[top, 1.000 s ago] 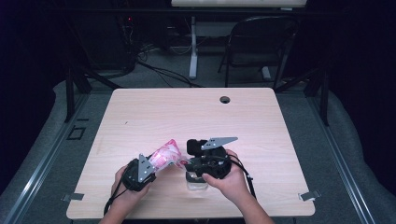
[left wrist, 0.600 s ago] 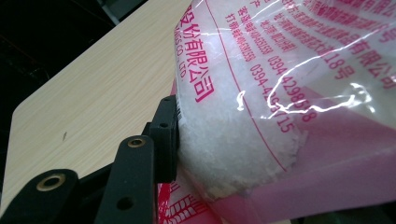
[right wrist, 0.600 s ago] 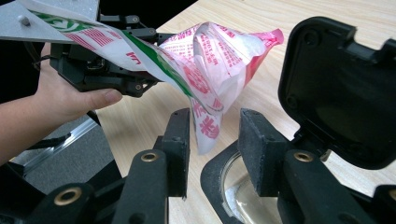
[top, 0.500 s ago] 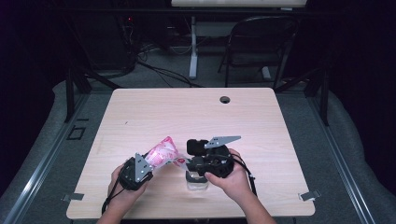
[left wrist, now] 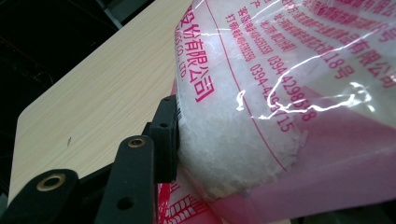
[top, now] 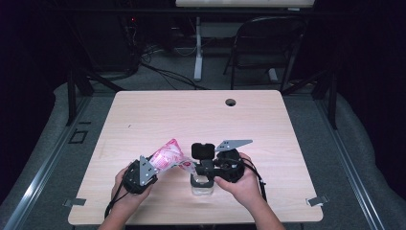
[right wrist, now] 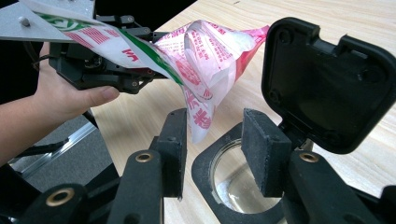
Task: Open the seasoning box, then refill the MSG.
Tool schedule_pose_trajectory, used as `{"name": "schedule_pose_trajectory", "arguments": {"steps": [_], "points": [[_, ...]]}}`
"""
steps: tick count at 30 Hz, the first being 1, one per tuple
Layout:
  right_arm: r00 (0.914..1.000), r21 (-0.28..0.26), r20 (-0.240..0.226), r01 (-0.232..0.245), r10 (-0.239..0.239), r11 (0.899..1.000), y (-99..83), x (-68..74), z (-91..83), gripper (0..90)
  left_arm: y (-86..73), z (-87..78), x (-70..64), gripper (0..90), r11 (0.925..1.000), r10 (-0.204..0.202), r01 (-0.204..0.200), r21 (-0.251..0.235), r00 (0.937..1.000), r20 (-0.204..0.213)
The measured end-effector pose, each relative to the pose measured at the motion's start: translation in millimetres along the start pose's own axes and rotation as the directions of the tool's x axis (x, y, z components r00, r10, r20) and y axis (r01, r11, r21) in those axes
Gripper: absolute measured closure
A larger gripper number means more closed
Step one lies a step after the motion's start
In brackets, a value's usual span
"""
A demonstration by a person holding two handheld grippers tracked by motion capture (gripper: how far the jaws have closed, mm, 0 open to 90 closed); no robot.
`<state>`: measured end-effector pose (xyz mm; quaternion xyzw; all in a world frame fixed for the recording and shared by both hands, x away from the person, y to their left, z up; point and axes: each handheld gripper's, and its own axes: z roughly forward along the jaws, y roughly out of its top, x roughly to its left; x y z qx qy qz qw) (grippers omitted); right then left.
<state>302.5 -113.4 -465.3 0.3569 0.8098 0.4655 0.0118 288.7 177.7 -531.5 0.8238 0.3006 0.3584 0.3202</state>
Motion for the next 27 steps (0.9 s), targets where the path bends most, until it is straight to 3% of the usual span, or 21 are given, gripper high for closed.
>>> {"name": "schedule_pose_trajectory", "arguments": {"steps": [27], "points": [[0.9999,0.011,0.013,-0.005,0.005,1.000,-0.1,-3.9,-5.8,59.9,3.0,-3.7,0.7,59.4,0.9997,0.025,-0.025,0.000,0.9993,-0.028]]}}
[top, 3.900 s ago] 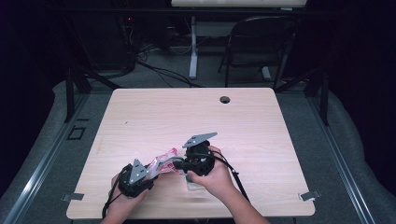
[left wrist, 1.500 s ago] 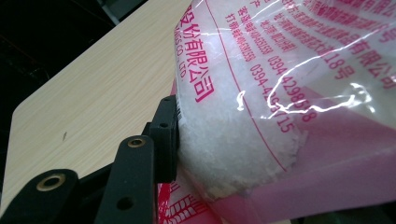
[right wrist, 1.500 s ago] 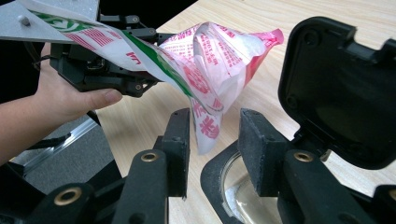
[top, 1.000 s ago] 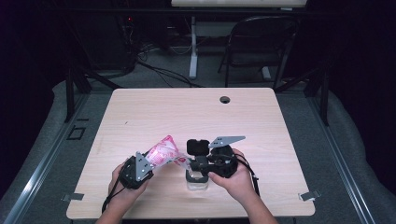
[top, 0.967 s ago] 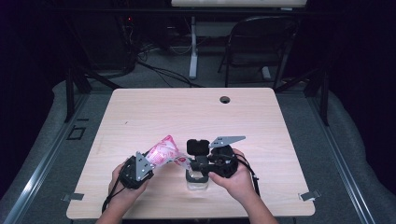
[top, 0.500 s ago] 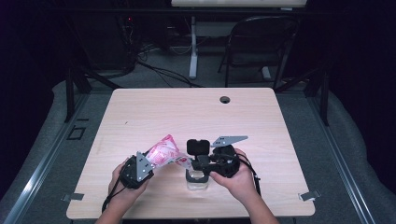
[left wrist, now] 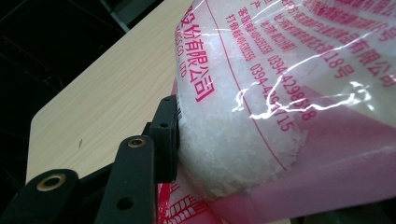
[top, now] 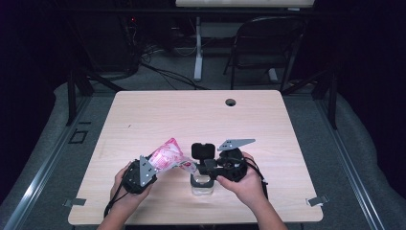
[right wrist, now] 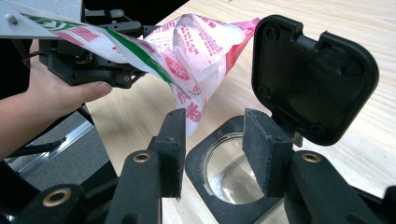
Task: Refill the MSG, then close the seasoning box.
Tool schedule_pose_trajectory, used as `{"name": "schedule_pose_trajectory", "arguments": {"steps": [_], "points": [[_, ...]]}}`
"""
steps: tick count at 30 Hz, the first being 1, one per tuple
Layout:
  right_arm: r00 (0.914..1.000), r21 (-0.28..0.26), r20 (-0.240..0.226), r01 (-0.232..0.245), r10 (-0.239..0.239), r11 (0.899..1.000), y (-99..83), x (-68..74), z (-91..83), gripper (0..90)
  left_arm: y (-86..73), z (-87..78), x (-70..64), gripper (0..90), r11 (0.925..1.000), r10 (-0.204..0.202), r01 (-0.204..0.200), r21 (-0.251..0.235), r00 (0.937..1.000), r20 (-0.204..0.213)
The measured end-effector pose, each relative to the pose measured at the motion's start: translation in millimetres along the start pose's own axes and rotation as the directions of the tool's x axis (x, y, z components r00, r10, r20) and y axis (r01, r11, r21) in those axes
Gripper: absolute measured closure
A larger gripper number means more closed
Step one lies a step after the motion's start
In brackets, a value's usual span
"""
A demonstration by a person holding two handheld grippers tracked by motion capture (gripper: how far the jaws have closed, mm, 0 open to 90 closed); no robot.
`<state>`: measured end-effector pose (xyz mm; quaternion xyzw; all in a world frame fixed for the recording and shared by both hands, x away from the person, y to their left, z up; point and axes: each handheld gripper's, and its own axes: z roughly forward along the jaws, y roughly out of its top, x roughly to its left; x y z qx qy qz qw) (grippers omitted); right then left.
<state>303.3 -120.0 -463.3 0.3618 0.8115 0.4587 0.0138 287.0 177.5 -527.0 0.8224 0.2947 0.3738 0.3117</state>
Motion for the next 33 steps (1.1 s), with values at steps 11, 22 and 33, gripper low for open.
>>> {"name": "schedule_pose_trajectory", "arguments": {"steps": [11,22,33], "points": [[0.9999,-0.009,0.002,0.015,-0.015,1.000,2.4,0.6,-6.9,59.8,1.3,-1.7,0.9,59.4,1.0000,-0.002,0.002,-0.001,1.0000,-0.008],[0.9981,-0.018,-0.016,0.059,-0.059,0.998,5.4,10.0,-9.1,60.0,4.4,-1.8,-5.0,59.5,0.9995,0.031,-0.031,0.006,0.9992,-0.026],[0.9978,-0.021,-0.018,0.063,-0.063,0.998,5.4,11.9,-8.1,61.5,8.5,-0.2,-16.3,59.5,0.9953,0.097,-0.096,0.015,0.9945,-0.040]]}}
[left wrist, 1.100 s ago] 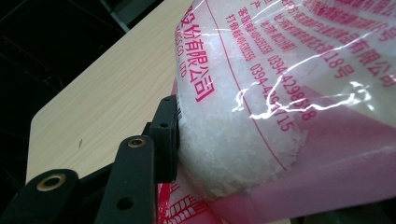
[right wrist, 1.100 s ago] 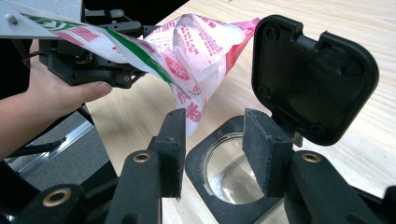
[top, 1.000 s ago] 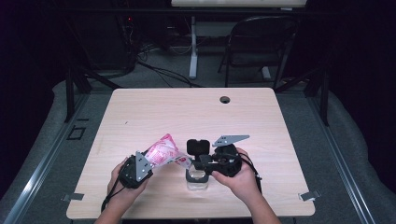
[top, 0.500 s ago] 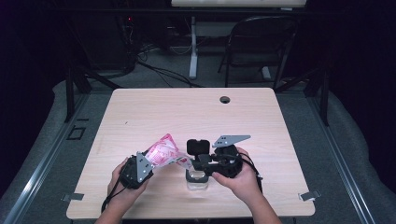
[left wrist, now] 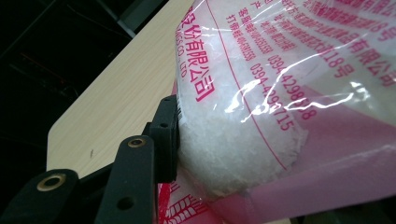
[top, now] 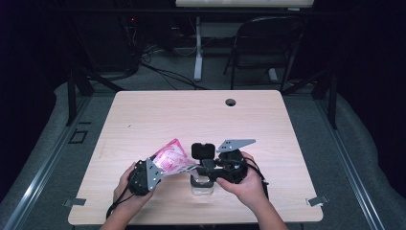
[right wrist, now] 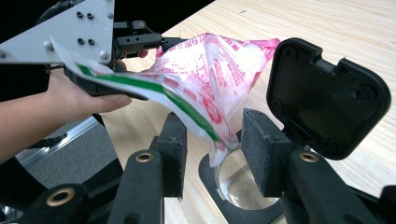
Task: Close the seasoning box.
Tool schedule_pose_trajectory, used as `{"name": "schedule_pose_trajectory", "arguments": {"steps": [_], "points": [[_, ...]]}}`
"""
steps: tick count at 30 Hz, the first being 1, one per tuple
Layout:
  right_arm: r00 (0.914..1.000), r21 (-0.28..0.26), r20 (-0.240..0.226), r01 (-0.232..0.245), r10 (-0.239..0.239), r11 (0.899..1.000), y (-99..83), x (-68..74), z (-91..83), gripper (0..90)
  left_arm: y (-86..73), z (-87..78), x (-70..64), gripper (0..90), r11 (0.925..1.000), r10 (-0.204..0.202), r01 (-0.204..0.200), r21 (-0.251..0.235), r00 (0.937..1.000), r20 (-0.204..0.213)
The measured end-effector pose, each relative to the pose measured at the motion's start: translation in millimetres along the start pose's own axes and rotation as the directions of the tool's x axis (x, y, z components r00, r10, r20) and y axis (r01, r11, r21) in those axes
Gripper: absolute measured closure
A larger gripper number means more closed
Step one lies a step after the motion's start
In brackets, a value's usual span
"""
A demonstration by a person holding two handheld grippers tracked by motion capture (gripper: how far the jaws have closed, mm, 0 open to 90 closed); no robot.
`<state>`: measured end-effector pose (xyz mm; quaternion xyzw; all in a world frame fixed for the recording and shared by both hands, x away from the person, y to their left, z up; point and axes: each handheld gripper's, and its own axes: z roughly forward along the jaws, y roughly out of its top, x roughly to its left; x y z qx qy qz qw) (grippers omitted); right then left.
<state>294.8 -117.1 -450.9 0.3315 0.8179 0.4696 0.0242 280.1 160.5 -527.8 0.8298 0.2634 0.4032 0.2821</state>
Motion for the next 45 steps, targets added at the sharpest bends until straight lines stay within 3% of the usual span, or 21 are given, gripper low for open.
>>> {"name": "schedule_pose_trajectory", "arguments": {"steps": [10,18,30,35,45], "points": [[0.9998,0.006,-0.008,0.017,-0.017,1.000,0.0,2.1,0.3,66.6,2.9,-2.1,-3.2,59.5,0.9995,0.033,-0.033,-0.002,0.9988,-0.036],[0.9984,0.010,-0.045,0.035,-0.035,0.999,3.9,1.0,-12.0,62.9,-2.7,-0.4,2.1,59.5,1.0000,0.007,-0.007,0.002,0.9992,-0.039],[1.0000,-0.041,-0.004,-0.005,0.005,0.999,5.4,-4.3,-22.6,64.1,-4.5,-1.8,1.6,59.6,0.9996,0.020,-0.021,-0.017,0.9989,-0.042],[0.9985,-0.038,0.023,-0.048,0.049,0.998,2.9,-11.3,-15.9,64.8,-1.5,-4.1,-3.8,59.6,0.9981,0.049,-0.051,-0.034,0.9976,-0.048],[0.9995,0.013,0.008,-0.031,0.031,0.999,2.7,-6.3,1.8,64.9,-0.2,-4.5,-12.0,59.6,0.9963,0.076,-0.078,-0.036,0.9955,-0.055]]}}
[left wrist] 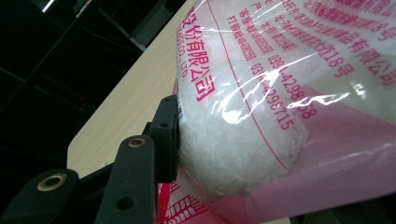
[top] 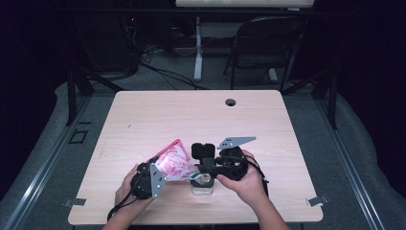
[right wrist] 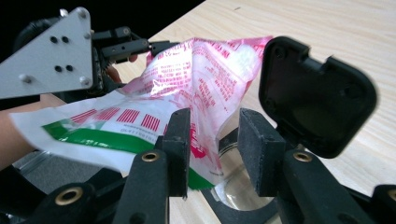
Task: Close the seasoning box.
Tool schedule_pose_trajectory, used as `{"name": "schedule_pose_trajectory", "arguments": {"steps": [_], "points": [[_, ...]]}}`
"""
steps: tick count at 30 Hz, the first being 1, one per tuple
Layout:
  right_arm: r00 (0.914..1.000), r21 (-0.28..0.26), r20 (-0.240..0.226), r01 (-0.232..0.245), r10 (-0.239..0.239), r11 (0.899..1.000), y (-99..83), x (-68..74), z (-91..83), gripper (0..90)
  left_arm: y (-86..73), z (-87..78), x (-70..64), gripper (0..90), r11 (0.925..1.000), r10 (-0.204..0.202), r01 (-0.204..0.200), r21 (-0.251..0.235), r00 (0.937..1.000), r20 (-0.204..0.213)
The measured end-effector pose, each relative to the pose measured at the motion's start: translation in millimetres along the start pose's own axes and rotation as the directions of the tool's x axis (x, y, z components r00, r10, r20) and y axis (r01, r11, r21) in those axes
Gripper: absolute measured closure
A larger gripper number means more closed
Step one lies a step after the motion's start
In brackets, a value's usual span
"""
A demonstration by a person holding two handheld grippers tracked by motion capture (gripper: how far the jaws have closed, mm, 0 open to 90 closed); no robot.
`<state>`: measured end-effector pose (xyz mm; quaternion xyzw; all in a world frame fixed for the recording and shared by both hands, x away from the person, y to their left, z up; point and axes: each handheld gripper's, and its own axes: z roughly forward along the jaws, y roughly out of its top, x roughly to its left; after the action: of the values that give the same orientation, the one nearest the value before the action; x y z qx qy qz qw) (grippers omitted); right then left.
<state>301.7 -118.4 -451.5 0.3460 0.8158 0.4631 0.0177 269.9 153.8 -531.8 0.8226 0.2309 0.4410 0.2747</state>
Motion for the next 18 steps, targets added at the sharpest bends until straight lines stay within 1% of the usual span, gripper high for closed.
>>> {"name": "schedule_pose_trajectory", "arguments": {"steps": [3,4,5,7,10,11,12,13,14,15,16,18], "points": [[1.0000,0.010,0.000,-0.003,0.003,1.000,-1.3,0.3,6.1,65.8,-0.1,0.0,-1.0,59.6,1.0000,0.000,0.000,-0.002,1.0000,0.003],[1.0000,0.024,-0.004,0.000,0.000,1.000,-1.7,0.2,9.2,66.5,-0.1,0.0,-1.4,59.6,1.0000,-0.002,0.002,-0.002,1.0000,0.004],[1.0000,0.022,-0.004,-0.005,0.005,1.000,-2.3,0.8,11.5,67.0,-0.1,0.0,-1.6,59.6,1.0000,-0.002,0.002,-0.003,1.0000,0.003],[1.0000,0.038,-0.002,0.003,-0.003,0.999,-2.8,0.9,15.2,68.1,0.1,-0.3,-1.7,59.6,1.0000,0.000,0.000,-0.005,1.0000,0.001],[1.0000,0.057,-0.005,0.004,-0.003,0.998,-4.0,1.9,20.3,71.8,0.4,-0.9,-2.0,59.6,1.0000,0.002,-0.002,-0.006,1.0000,-0.001],[1.0000,0.057,-0.005,0.004,-0.003,0.998,-4.0,1.9,20.3,71.8,0.4,-0.9,-2.2,59.6,1.0000,0.004,-0.004,-0.005,1.0000,-0.001],[0.9999,0.057,-0.003,0.010,-0.010,0.998,-4.2,2.0,21.2,74.3,0.4,-0.8,-2.4,59.6,1.0000,0.003,-0.003,-0.005,1.0000,-0.001],[0.9999,0.053,-0.001,0.015,-0.015,0.999,-4.4,2.0,22.0,80.5,0.4,-0.9,-2.4,59.7,1.0000,0.003,-0.003,-0.005,1.0000,-0.001],[0.9999,0.053,-0.004,0.017,-0.016,0.998,-4.5,2.0,22.2,84.1,0.4,-1.0,-2.4,59.7,1.0000,0.004,-0.004,-0.005,1.0000,-0.002],[0.9999,0.053,-0.004,0.017,-0.016,0.998,-4.5,2.0,22.2,84.1,0.5,-1.1,-2.6,59.7,1.0000,0.003,-0.003,-0.007,1.0000,-0.003],[0.9998,0.052,-0.007,0.020,-0.019,0.998,-5.0,2.4,22.8,88.6,0.5,-1.3,-2.5,59.6,1.0000,0.004,-0.004,-0.007,1.0000,-0.005],[0.9997,0.052,-0.010,0.021,-0.021,0.998,-5.1,2.6,23.1,89.6,0.3,-1.7,-2.3,59.7,1.0000,0.006,-0.006,-0.005,1.0000,-0.007]]}}
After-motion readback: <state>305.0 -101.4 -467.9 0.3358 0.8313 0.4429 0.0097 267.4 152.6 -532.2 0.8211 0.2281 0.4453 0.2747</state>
